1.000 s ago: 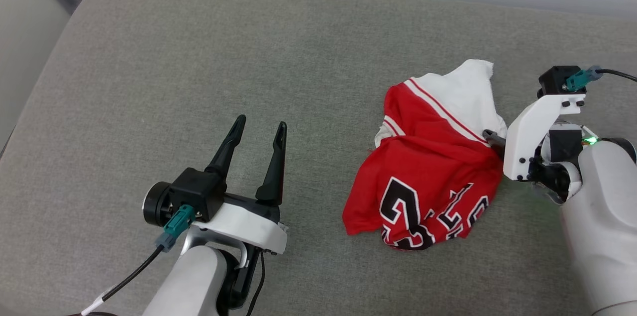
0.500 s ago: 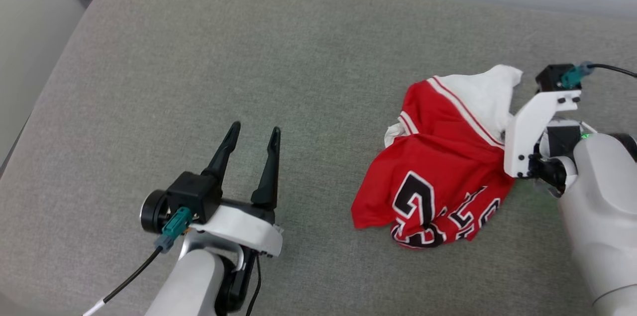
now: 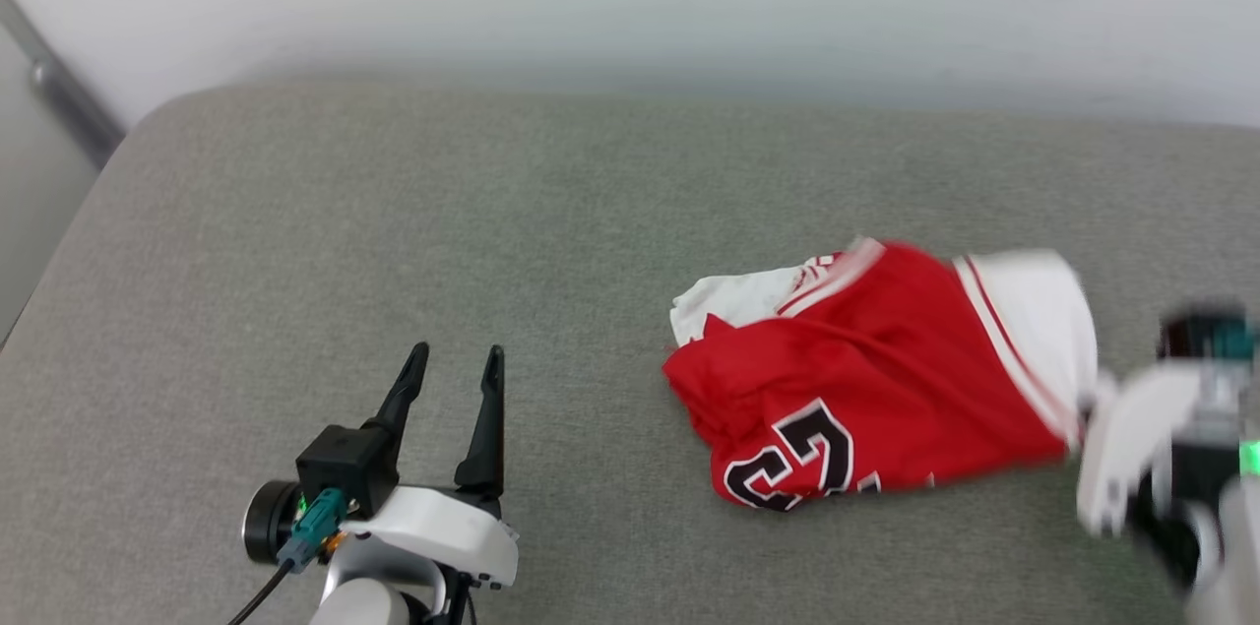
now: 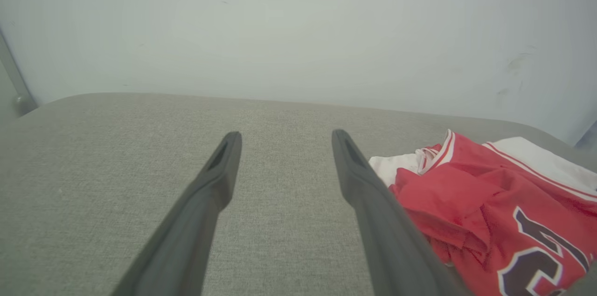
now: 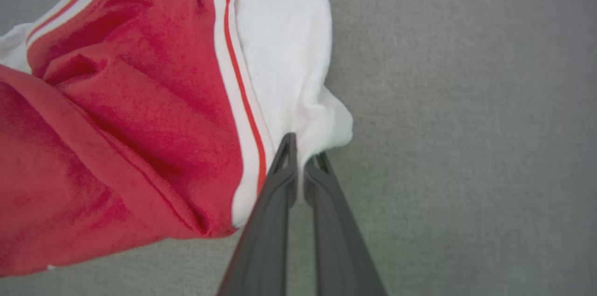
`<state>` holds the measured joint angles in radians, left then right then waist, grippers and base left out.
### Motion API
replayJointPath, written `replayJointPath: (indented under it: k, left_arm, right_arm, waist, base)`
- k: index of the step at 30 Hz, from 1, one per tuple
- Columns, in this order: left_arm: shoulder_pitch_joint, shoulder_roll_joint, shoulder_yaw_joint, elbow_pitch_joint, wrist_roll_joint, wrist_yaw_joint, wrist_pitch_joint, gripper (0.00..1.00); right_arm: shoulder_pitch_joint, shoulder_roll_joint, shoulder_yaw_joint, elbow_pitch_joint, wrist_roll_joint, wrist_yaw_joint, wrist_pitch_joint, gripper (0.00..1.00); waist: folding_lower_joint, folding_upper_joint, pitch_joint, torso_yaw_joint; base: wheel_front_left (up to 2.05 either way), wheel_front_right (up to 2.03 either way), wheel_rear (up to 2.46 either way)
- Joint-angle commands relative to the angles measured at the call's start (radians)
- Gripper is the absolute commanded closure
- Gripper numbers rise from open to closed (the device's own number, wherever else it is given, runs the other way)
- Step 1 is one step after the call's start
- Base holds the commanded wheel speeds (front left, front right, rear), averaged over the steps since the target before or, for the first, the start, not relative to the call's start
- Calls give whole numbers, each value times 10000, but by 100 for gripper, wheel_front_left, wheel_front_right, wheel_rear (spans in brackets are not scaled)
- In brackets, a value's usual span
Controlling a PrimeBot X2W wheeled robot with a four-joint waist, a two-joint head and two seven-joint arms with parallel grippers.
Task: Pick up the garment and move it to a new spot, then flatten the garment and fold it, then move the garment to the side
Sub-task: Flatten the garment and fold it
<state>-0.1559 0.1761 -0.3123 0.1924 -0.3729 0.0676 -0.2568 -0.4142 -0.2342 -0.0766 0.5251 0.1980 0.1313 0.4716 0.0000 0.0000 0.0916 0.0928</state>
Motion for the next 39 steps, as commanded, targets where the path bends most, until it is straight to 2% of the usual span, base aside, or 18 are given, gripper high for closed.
replayJointPath:
  k: [1, 3, 4, 5, 6, 10, 15, 16, 21, 28, 34, 39]
  left_arm:
    - [224, 45, 79, -49, -81, 100, 52, 0]
    - [315, 45, 112, -95, -136, 176, 91, 0]
    - [384, 58, 133, -114, -167, 207, 108, 0]
    - [469, 77, 147, -122, -186, 224, 137, 0]
    - [533, 114, 156, -124, -188, 254, 161, 0]
    - [744, 191, 165, -165, -267, 285, 266, 0]
    - [1016, 303, 160, -245, -336, 365, 403, 0]
    - [1128, 385, 168, -338, -351, 392, 466, 0]
    - [1302, 524, 150, -453, -349, 471, 587, 0]
    - [1454, 625, 159, -520, -372, 538, 706, 0]
    - [1436, 713, 155, -503, -423, 614, 867, 0]
    - [741, 712, -208, -494, -376, 279, 1352, 0]
  right_arm:
    - [1108, 265, -459, -152, -116, -10, 262, 100]
    - [2042, 526, -915, -263, -262, -10, 466, 100]
    - [2456, 703, -1070, -261, -344, -10, 521, 90]
    - [2847, 896, -1199, -206, -341, -10, 581, 60]
    - [3195, 1067, -1320, -204, -332, -10, 547, 2]
    - [3646, 1440, -1660, -671, -391, -10, -224, 0]
    - [3702, 1597, -1876, -1934, -622, -9, -2253, 0]
    - [3806, 1672, -1858, -2763, -836, -9, -3313, 0]
    - [4170, 1777, -1251, -4032, -1175, -9, -4379, 0]
    - [4926, 1840, -453, -5038, -1217, -10, -4758, 0]
    - [5412, 1841, 64, -5577, -753, -9, -4686, 0]
    - [5405, 1842, 173, -5846, -580, -9, -4645, 0]
  waist:
    - [0, 0, -320, -298]
    - [0, 0, -376, -349]
    - [0, 0, -428, -387]
    - [0, 0, -466, -420]
    - [0, 0, -502, -449]
    - [0, 0, -684, -558]
    - [0, 0, -917, -605]
    - [0, 0, -1003, -609]
    - [0, 0, -1155, -576]
    - [0, 0, -1343, -586]
    - [0, 0, -1408, -753]
    - [0, 0, -1237, -839]
  base:
    - [0, 0, 0]
    - [0, 0, 0]
    - [0, 0, 0]
    - [0, 0, 0]
    - [0, 0, 0]
    - [0, 0, 0]
    - [0, 0, 0]
    - [0, 0, 0]
    - [0, 0, 0]
    - [0, 0, 0]
    - [0, 0, 0]
    - [0, 0, 0]
